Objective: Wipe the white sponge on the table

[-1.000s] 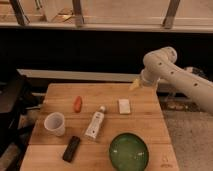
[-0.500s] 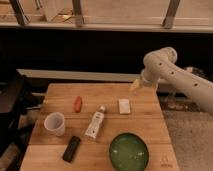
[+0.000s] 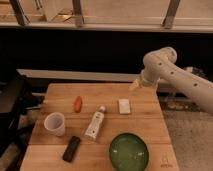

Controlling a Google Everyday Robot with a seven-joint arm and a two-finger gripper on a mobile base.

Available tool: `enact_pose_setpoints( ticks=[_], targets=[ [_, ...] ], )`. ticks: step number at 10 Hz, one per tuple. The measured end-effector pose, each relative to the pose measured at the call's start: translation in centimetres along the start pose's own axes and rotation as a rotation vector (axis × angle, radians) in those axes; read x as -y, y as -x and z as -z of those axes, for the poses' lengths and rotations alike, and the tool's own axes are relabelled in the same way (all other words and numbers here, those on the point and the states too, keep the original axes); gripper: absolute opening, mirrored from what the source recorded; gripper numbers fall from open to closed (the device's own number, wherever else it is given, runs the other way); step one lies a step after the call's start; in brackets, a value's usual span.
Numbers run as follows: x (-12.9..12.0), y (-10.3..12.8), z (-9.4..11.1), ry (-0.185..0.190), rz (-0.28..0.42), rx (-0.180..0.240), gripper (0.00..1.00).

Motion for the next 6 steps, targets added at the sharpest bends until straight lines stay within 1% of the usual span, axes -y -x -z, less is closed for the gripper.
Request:
enact_pose_setpoints(
  ticks=[2, 3, 4, 6],
  targets=[
    [0.0, 0.0, 0.0, 0.0, 0.0, 0.001, 0.8],
    [0.0, 0.0, -0.2, 0.008, -0.007, -0.008, 0.8],
    [-0.1, -0.5, -1.0, 0.021, -0.019, -0.038, 0.8],
    [-1.6, -1.5, -3.3, 0.083, -0.034, -0.113, 0.8]
  ],
)
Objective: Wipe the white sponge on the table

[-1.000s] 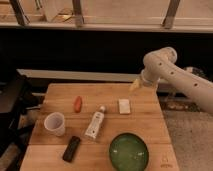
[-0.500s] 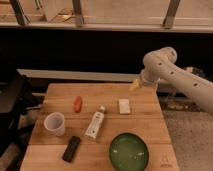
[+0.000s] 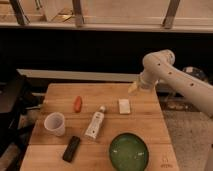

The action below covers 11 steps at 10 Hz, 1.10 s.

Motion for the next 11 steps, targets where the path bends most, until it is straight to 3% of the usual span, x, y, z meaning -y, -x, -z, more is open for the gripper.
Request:
enact_pose_setpoints(
  ticks=[5, 11],
  targets=[
    [-3.2, 0.3, -4.3, 0.129, 0.015, -0.095, 0.8],
    [-3.9, 0.3, -5.2, 0.142, 0.017, -0.109, 0.8]
  ],
)
